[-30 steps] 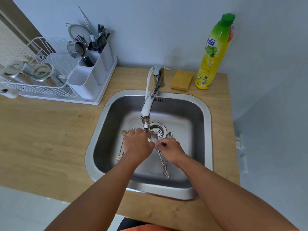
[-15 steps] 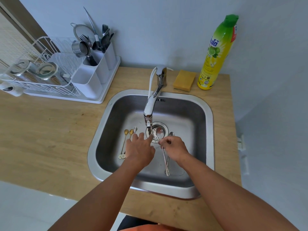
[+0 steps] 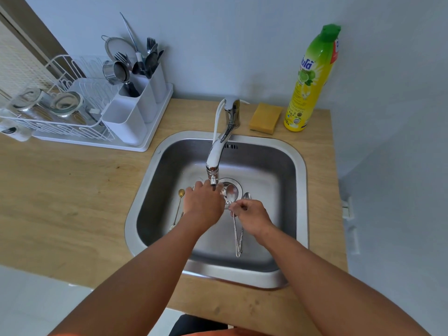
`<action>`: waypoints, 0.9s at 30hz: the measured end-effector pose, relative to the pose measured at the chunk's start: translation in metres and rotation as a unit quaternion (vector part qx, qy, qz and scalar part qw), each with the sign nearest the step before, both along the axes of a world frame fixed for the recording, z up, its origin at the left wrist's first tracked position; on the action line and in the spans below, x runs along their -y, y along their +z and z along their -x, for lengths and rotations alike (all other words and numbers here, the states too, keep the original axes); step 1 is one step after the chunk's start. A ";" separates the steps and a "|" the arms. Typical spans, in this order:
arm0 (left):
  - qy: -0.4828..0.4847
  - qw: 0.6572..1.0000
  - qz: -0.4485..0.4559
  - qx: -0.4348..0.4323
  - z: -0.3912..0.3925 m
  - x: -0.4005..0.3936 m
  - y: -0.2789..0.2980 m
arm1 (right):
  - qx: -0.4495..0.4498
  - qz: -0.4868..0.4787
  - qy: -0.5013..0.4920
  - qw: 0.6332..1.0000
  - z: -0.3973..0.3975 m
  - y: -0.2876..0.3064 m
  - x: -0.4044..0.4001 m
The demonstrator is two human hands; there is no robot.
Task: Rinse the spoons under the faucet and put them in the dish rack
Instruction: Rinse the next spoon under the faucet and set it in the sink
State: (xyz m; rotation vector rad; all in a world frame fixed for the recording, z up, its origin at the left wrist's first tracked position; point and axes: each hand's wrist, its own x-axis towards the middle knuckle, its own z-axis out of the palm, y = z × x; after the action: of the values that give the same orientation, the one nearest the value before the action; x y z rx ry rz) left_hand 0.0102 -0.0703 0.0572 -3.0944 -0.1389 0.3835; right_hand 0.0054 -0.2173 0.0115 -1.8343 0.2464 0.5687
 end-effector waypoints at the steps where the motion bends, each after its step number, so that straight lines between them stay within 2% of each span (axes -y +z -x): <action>1: 0.050 0.995 0.087 0.009 -0.001 0.000 0.000 | -0.003 -0.015 0.004 1.000 0.000 0.001 -0.001; 2: 0.116 0.969 0.216 0.001 -0.001 0.001 0.001 | -0.007 -0.028 0.011 1.000 0.000 0.003 -0.002; 3: 0.180 0.916 0.357 -0.013 -0.001 0.002 0.002 | -0.011 -0.037 0.021 0.999 0.000 0.003 -0.004; 4: 0.236 0.855 0.462 -0.018 0.000 0.004 0.002 | -0.014 -0.040 0.031 0.999 0.000 0.004 -0.005; 5: 0.266 0.813 0.518 -0.011 0.001 0.005 0.002 | -0.014 -0.039 0.040 0.998 0.000 0.004 -0.005; 12: 0.345 0.753 0.554 0.089 0.014 0.008 -0.009 | 0.026 0.016 0.093 0.995 0.003 -0.003 -0.010; 15: 0.398 0.709 0.578 0.066 0.010 0.010 -0.005 | 0.044 0.039 0.087 0.994 0.002 -0.005 -0.012; 19: 0.443 0.652 0.615 -0.007 0.010 0.005 -0.005 | 0.058 0.050 0.091 0.993 0.000 -0.008 -0.007; 20: 0.444 0.649 0.618 -0.009 0.010 0.004 -0.005 | 0.060 0.049 0.095 0.992 -0.001 -0.008 -0.006; 22: 0.414 0.674 0.611 0.030 0.012 0.002 -0.003 | 0.063 0.047 0.102 0.992 -0.004 -0.008 -0.004; 24: 0.360 0.721 0.586 0.087 0.015 0.003 -0.001 | 0.062 0.045 0.111 0.991 -0.006 -0.008 -0.004; 27: 0.283 0.804 0.502 0.149 0.017 0.002 -0.001 | 0.061 0.041 0.125 0.989 -0.009 -0.008 -0.005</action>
State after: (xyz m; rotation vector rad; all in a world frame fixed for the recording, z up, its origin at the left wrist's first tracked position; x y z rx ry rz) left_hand -0.0069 -0.0725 0.0558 -4.0595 -1.2877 -0.1176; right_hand 0.0143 -0.2119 0.0035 -1.9858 -0.0447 0.6228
